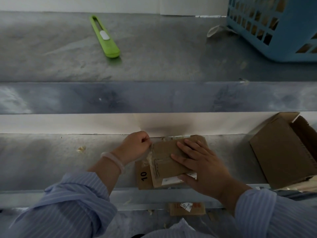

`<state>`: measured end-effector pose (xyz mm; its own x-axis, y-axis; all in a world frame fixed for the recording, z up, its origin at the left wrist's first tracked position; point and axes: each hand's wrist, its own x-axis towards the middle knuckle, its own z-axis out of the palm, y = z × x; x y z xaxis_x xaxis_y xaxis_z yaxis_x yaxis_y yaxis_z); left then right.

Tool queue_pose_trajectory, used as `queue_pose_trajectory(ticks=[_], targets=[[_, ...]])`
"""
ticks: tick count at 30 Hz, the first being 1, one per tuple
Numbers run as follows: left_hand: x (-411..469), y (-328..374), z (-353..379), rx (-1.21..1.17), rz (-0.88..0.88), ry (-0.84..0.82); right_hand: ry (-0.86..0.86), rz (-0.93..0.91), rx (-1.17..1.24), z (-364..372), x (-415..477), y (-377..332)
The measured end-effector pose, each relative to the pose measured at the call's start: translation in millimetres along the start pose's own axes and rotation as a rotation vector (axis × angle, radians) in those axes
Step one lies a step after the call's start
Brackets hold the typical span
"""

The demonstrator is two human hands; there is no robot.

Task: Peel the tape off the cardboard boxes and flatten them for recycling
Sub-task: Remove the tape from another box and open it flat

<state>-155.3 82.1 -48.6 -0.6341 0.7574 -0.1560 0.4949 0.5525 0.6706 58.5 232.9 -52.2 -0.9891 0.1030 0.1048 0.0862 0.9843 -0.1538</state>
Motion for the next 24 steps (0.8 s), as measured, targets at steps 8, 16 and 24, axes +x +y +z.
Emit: queue_pose_trajectory(ticks=[8, 16, 24], targets=[[-17, 23, -10, 0.022, 0.367, 0.281, -0.040, 0.054, 0.017, -3, 7, -5], [-36, 23, -25, -0.069, 0.273, 0.252, -0.010, 0.064, 0.023, 1, 3, -7], [-46, 34, 6, -0.460, 0.129, 0.243, 0.016, 0.223, 0.216, -8, 17, -13]])
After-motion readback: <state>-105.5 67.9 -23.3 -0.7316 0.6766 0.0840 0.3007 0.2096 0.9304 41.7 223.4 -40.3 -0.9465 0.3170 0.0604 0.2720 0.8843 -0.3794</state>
